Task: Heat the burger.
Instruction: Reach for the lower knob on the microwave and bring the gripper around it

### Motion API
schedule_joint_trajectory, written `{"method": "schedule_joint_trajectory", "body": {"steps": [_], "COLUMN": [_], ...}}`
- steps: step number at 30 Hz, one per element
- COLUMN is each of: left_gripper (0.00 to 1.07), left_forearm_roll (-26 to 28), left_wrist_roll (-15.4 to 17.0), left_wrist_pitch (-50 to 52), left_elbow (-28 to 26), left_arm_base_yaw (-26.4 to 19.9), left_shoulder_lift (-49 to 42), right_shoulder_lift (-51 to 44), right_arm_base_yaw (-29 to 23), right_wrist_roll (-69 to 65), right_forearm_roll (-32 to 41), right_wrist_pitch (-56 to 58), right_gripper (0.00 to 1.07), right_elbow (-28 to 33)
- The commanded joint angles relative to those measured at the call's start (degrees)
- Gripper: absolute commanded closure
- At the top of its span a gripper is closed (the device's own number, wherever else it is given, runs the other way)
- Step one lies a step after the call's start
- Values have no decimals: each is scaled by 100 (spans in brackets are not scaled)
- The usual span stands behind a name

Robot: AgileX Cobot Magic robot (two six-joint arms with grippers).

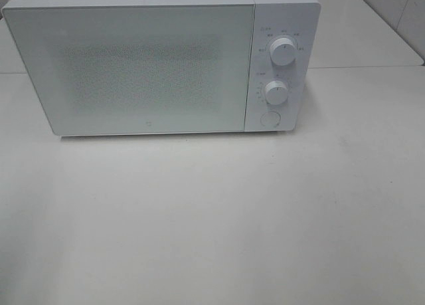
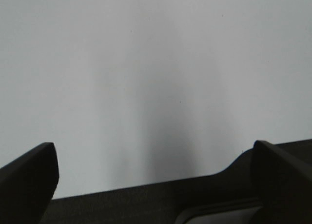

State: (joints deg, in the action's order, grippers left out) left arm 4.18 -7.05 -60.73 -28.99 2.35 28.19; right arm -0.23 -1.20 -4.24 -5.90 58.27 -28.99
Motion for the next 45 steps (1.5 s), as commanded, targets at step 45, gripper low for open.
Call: {"method": "schedule_joint_trajectory", "body": {"steps": [45], "left_gripper": [7], "left_forearm_roll": [115], "left_wrist_roll": [-6], "left_wrist_pitch": [115], "left_elbow": [52], "left_arm_base_yaw": [-63], "left_shoulder_lift": [-2956], "right_shoulder_lift": [-149], "right_arm_base_yaw": [46], "right_wrist_roll": [52], "right_forearm_roll": [-6], "right_wrist_pitch": [-57], "right_gripper": [32], "right_elbow": [17]}}
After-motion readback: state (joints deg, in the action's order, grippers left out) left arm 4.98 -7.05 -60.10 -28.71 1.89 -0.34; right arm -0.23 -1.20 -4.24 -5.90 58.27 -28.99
